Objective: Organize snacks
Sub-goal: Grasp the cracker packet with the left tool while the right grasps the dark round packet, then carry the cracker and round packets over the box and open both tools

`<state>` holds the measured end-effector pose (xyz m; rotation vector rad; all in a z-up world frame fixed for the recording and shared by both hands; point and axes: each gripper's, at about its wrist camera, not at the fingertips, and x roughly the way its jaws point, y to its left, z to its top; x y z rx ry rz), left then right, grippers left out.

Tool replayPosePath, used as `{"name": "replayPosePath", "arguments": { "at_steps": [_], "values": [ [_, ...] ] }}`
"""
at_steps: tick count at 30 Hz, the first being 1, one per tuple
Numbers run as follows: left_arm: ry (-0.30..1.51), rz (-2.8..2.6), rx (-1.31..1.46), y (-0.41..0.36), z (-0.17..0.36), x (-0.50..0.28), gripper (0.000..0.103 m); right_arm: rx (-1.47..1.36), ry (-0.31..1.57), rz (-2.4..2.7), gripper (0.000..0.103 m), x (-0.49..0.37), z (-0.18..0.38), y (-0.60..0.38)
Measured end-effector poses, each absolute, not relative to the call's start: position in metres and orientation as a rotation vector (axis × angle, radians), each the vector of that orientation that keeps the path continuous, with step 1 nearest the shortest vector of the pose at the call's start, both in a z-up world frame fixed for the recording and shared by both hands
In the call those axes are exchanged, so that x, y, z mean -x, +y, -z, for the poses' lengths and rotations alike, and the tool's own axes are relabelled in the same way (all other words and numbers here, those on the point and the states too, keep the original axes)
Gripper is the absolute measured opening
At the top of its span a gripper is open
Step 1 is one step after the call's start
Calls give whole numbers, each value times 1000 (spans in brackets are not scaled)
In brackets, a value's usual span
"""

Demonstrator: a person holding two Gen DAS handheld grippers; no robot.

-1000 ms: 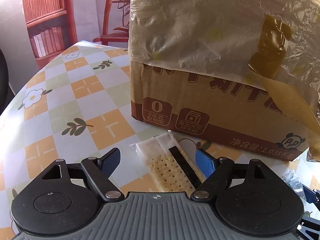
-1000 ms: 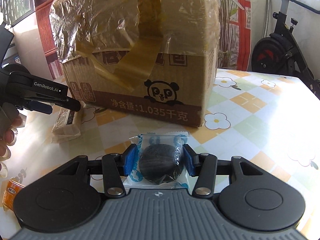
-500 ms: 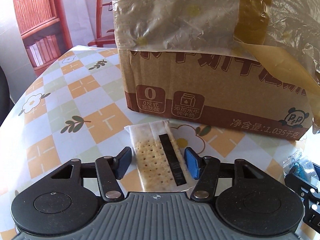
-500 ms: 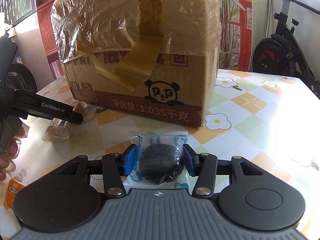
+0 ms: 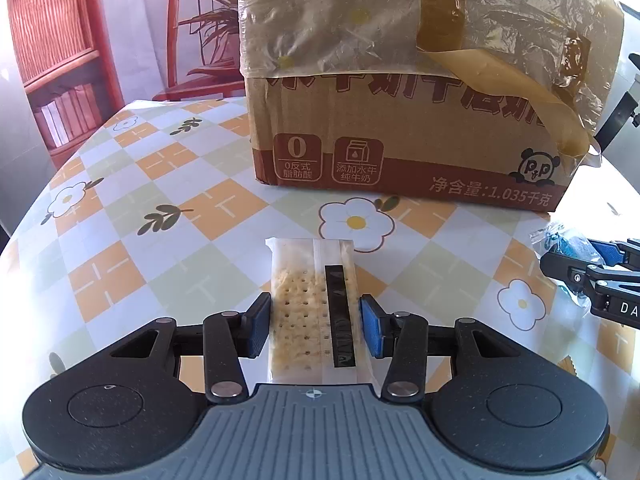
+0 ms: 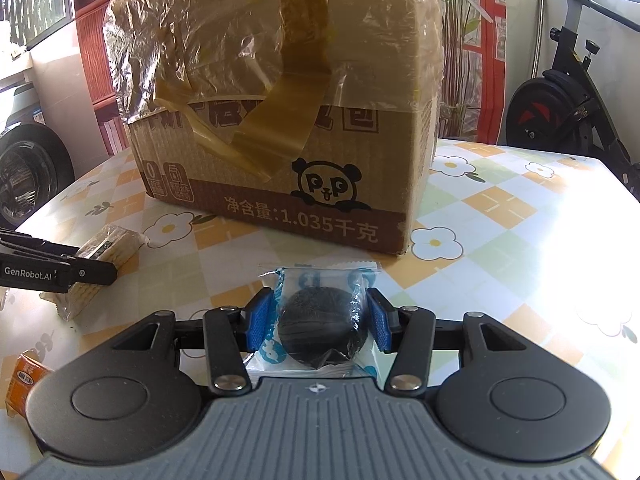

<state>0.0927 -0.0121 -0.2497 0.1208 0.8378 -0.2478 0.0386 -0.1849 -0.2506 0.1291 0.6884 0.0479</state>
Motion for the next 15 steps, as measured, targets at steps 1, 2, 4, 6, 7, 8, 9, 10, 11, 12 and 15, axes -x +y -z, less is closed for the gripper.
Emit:
{"name": "replayPosePath", "arguments": {
  "at_steps": [1, 2, 4, 6, 7, 8, 9, 10, 11, 12, 15],
  "values": [
    [837, 247, -117, -11, 250, -91, 49, -129, 688, -48, 52, -39, 251, -185],
    [836, 247, -113, -10, 250, -90, 49, -129, 688, -48, 52, -39, 251, -185],
    [834, 245, -104, -9, 249, -87, 49, -129, 688, -48, 52, -39, 251, -185],
    [834, 244, -88, -8, 250, -90, 49, -128, 688, -49, 52, -38, 251, -185],
    [835, 243, -78, -7, 250, -90, 49, -128, 688, -49, 52, -39, 251, -185],
    [841, 239, -56, -4, 250, -90, 49, -128, 688, -51, 52, -39, 251, -185],
    [848, 236, -37, -2, 249, -91, 49, -127, 688, -51, 52, -39, 251, -185],
    [856, 234, -19, -1, 249, -93, 49, -128, 688, -51, 52, -39, 251, -185],
    [856, 235, -8, 0, 248, -93, 49, -129, 686, -52, 52, -39, 251, -186],
    [850, 235, -5, 1, 246, -91, 49, -136, 680, -58, 51, -37, 251, -186],
    [829, 230, -6, 2, 241, -87, 49, -118, 668, -80, 49, -34, 250, -183]
  ]
}}
